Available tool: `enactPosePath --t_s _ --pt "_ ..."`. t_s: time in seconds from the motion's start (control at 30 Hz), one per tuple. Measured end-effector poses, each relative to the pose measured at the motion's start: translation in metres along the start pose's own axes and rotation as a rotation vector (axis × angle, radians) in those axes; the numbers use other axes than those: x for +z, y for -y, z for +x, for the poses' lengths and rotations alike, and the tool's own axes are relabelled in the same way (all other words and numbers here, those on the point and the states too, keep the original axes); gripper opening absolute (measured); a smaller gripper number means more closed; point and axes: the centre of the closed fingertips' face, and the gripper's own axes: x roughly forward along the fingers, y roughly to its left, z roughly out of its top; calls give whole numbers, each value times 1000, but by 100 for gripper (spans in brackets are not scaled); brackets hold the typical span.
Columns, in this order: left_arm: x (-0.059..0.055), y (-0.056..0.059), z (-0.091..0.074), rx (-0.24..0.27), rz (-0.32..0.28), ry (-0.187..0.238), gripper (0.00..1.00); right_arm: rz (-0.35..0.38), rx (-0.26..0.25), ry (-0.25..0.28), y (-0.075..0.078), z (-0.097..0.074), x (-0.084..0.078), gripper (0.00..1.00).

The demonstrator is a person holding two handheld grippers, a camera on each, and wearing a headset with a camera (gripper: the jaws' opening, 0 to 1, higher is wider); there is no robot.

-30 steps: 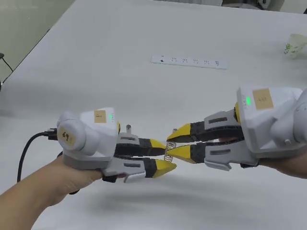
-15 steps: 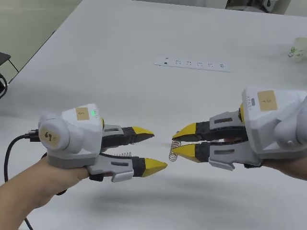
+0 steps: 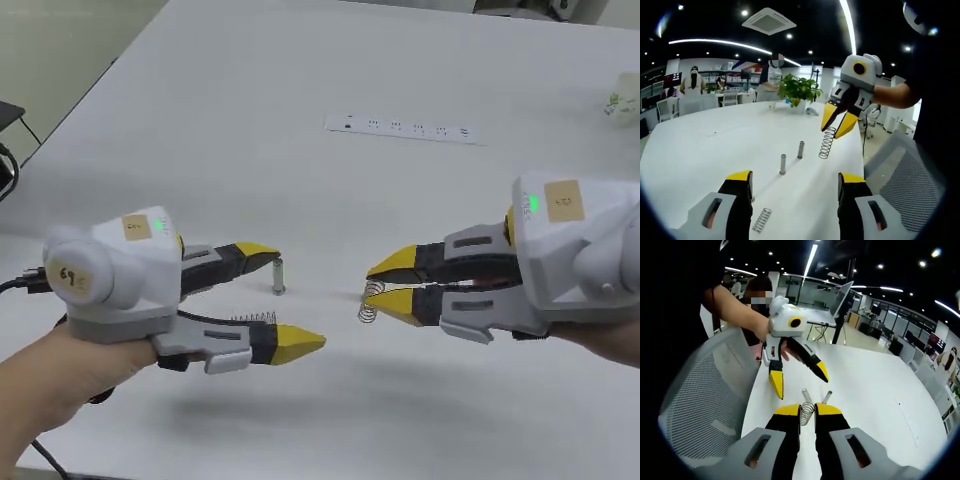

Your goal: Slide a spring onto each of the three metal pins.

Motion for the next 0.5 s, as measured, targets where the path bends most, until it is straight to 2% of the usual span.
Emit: enactPosePath --t_s 0.1,0.13,0.2,0.23,0.37,0.5 --pt "-14 -10 -5 26 5 -39 73 3 -11 -7 2 0 -4 8" --pt "-16 -14 -8 41 -6 -38 76 5 -15 -11 2 0 -6 8" --pt "-15 -19 -12 64 -17 -21 85 5 -26 -24 4 1 -11 8" --pt "-15 -20 -14 64 -48 -9 88 9 -30 -26 5 1 -14 8" --pt "-18 -25 -17 80 -60 -21 98 15 -43 -34 8 2 -19 8" --pt "-20 -25 -18 78 -71 -19 98 10 -58 -41 11 4 -22 8"
